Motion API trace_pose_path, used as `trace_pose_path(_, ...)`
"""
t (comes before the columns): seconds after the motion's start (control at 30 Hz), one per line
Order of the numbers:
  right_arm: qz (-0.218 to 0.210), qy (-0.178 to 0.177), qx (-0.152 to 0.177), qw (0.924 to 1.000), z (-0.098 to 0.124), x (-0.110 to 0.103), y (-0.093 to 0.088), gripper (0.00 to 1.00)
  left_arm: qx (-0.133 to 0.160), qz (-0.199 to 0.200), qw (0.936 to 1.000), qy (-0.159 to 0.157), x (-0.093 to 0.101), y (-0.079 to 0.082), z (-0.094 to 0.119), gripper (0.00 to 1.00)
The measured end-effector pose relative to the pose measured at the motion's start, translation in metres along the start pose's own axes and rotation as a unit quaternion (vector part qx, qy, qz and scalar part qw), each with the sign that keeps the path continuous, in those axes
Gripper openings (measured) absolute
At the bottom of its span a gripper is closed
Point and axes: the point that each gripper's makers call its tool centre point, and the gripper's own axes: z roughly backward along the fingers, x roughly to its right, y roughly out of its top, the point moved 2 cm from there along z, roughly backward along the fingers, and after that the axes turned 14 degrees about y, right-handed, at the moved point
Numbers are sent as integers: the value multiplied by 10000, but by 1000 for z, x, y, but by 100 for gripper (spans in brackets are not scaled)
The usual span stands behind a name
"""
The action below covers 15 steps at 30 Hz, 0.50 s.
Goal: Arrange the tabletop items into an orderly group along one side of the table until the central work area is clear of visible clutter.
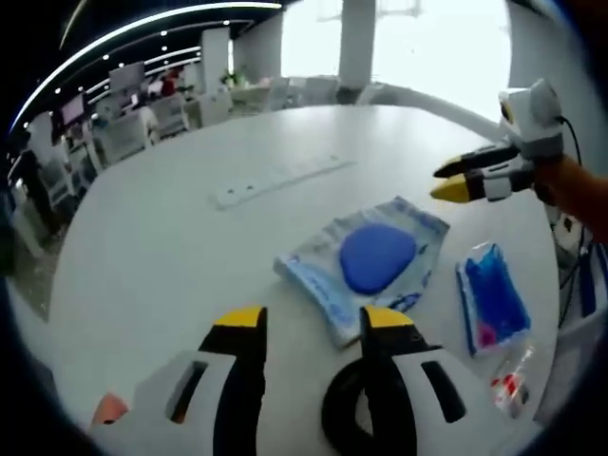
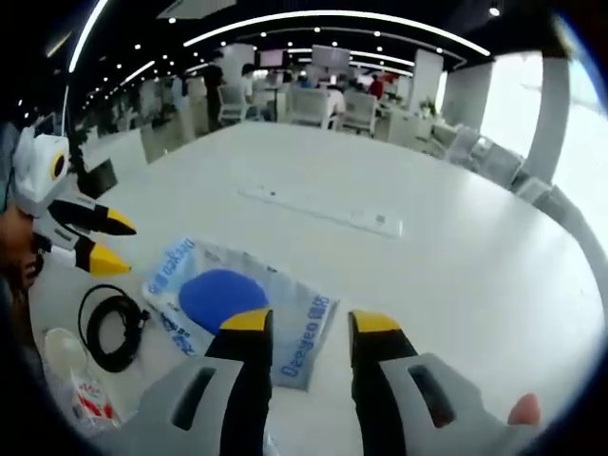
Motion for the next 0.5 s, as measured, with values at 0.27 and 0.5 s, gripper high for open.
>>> trace_pose_path(0.27, 145, 64, 62, 9999, 12, -13, 5, 34, 153, -66, 9998, -84, 7, 7, 16, 39)
trace_pose_path(0.5, 350, 127, 134, 9992, 28, -30, 9, 35, 174, -208, 9995, -176, 11, 2, 35, 41)
